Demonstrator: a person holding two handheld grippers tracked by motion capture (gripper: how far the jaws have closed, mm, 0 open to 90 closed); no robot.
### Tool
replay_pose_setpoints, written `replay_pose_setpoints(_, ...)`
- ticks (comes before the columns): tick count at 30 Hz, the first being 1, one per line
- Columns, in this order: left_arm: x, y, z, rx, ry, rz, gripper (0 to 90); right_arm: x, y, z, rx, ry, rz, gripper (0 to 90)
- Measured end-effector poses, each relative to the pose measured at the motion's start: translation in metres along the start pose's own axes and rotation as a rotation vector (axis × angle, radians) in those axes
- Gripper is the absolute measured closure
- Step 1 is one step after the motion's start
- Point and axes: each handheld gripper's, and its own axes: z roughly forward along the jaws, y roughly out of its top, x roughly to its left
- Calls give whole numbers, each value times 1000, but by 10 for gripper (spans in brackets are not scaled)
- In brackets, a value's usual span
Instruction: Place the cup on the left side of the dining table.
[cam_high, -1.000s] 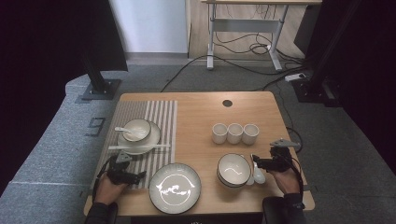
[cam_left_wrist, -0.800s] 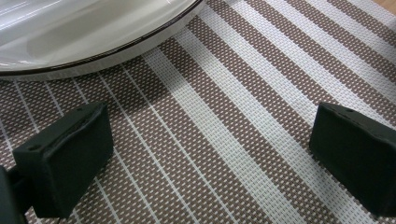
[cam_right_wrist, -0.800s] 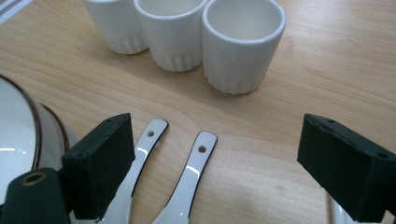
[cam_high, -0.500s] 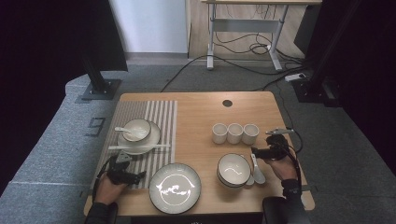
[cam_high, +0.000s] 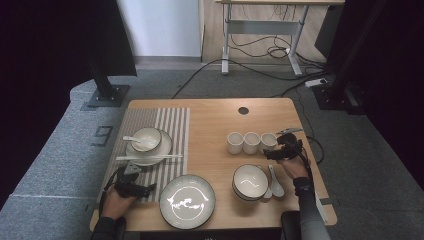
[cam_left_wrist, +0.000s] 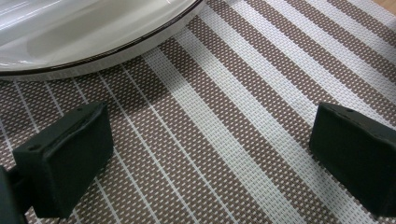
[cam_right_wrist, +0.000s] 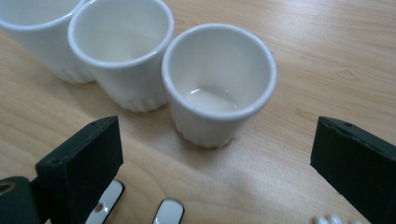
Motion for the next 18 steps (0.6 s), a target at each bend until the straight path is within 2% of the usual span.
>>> replay_pose_setpoints(3,0,0,0,0,0,0,0,0,2,4,4,-5,-2,37)
replay_pose_setpoints(18,0,0,0,0,0,0,0,-1,14,27,23,-4,-18,200)
